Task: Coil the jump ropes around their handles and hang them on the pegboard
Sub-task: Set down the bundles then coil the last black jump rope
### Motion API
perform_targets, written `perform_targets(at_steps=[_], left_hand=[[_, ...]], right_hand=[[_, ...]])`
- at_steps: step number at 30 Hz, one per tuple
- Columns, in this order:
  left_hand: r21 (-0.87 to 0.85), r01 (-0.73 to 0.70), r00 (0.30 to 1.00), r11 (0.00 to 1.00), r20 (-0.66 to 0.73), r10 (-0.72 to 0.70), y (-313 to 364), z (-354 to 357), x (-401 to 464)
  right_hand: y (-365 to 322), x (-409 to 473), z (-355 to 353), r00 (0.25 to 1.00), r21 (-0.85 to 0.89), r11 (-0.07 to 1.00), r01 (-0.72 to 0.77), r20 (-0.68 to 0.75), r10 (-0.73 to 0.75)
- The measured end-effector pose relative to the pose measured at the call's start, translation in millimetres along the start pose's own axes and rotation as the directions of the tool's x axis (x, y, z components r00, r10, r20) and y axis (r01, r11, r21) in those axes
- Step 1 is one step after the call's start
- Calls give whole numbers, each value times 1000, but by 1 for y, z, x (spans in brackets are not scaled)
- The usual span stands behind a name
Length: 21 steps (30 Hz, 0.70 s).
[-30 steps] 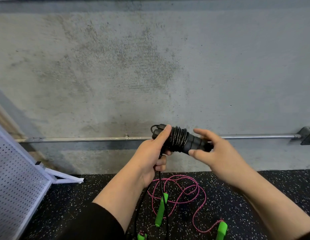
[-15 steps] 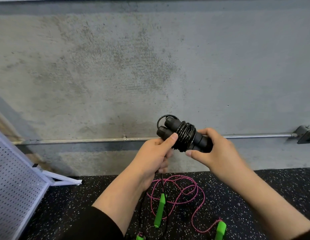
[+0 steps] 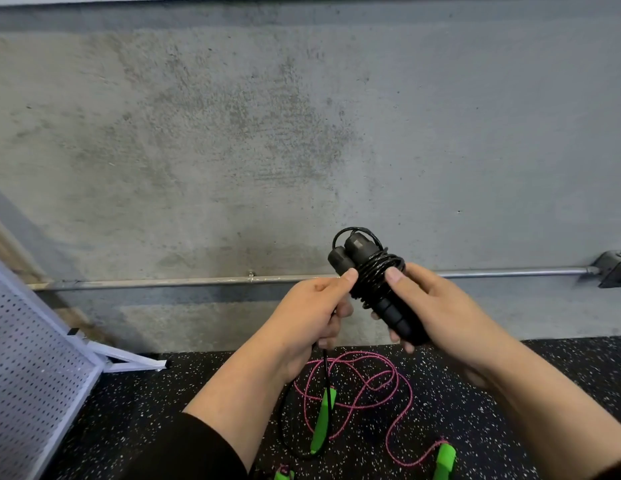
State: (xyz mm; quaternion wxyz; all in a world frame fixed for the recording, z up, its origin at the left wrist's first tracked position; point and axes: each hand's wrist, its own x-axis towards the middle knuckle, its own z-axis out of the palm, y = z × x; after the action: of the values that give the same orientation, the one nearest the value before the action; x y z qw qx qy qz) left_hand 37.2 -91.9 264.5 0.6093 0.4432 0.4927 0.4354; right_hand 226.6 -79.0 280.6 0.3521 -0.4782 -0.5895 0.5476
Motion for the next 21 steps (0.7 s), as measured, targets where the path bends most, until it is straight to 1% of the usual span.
perform_targets(at_steps=[2,4,5,7,9,10,11,13,16,18,19,21], left_hand=[[-8,66,998,998,-6,-66,0,1,0],[-16,114,993,993,-10,-114,0,2,0],[-14,128,992,992,-9,-128,0,2,1],[-15,151,988,988,-20,-151,-2,4,2],[-37,164,985,986,-54,-166,-4,5,3],[-55,162,984,985,-67,-165,-5,4,3],[-72,153,985,986,-73,-158,-5,3,3],[-78,119,990,990,-64,-124,-5,1,3],[-58,70,997,996,-32,-71,-5,1,3],[-75,72,997,995,-28,-74,-5,3,2],[-81,78,996,994,-24,-80,-5,4,2],[-68,93,996,993,-1,-94,-4,5,3]], right_hand=[[3,3,0,989,-251,963,95,-89,-121],[6,3,3,977,-369,920,130,-110,-182],[8,4,3,975,-427,895,130,-107,-193],[13,5,2,973,-584,802,125,-86,-214],[16,5,3,979,-690,711,133,-22,-205],[16,4,3,982,-702,698,143,12,-189],[15,3,4,985,-685,713,152,42,-169],[11,0,5,992,-608,784,122,58,-109],[8,2,3,999,-471,880,54,30,-45],[8,3,2,998,-389,919,55,-16,-67],[8,4,1,994,-377,924,63,-56,-90],[11,4,2,979,-439,896,60,-149,-139]])
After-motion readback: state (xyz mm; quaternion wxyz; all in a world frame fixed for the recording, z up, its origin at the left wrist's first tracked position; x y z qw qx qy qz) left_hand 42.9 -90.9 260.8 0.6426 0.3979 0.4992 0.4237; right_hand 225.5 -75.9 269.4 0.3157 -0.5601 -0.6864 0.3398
